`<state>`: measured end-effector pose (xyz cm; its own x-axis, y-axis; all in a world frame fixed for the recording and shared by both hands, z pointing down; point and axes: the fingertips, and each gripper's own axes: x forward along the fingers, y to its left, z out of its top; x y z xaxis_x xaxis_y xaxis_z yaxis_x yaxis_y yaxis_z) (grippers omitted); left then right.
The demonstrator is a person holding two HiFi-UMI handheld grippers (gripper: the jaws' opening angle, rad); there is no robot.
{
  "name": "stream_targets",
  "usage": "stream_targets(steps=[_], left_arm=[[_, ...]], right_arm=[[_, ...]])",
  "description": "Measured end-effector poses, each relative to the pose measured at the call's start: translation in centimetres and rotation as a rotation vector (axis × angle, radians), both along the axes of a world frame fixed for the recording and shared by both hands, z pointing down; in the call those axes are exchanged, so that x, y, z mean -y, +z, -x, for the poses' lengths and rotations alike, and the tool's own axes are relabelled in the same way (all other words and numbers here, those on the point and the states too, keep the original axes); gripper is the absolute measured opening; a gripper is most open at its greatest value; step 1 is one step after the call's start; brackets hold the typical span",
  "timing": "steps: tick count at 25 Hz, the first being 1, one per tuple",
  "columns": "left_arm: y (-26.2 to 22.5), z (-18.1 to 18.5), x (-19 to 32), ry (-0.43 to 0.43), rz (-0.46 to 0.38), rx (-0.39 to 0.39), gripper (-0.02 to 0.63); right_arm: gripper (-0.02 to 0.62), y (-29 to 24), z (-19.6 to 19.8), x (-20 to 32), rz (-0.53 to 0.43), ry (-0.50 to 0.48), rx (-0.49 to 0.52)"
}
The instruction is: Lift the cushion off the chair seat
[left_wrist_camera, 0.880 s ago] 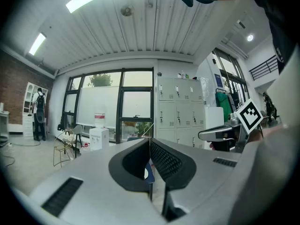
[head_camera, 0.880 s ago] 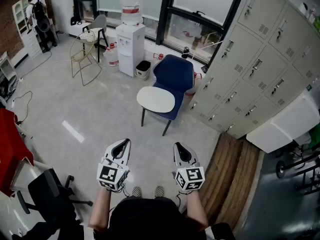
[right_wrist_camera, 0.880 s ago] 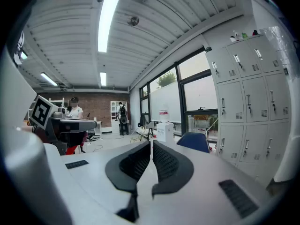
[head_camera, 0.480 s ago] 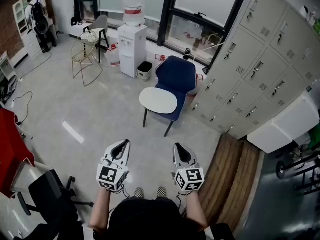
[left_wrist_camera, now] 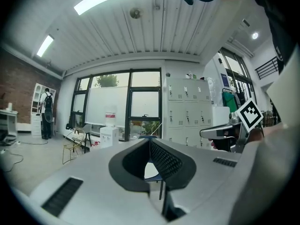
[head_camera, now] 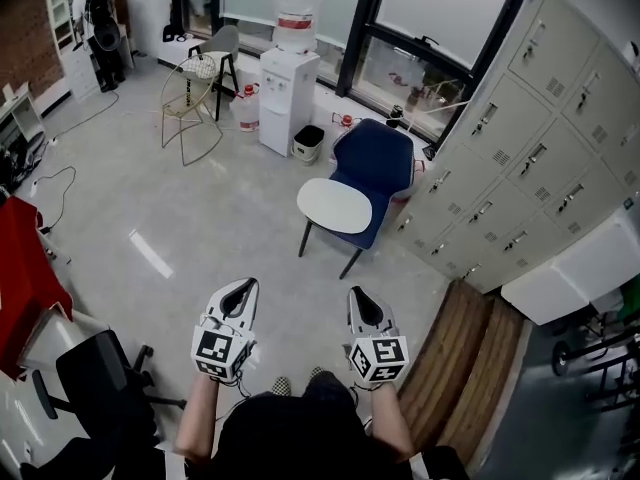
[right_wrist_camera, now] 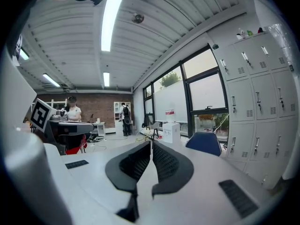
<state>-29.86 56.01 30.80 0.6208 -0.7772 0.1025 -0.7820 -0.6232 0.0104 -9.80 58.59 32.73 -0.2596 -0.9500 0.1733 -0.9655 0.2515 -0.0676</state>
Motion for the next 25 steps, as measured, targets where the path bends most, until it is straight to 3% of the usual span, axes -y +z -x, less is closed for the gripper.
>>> stream_targets(steps=[6,14,25], left_arm=[[0.9,1.0,3.8,-0.032,0.010,0.000,0.020],[1.9,-0.9,12.6,-0.071,0.016,0.023,0.020],[1.6,-9.3,28.4,-0.069,0.047,0.026,0.020]], right_arm=[[0.035,0.7,1.0,4.7,0.010,-0.035,0.003],[0.035,2.7,-1.4,14.7,0.023,-0.060,0.024],[0.035,2.8,-9.7,30.5,0.044,-0.061,0.027]])
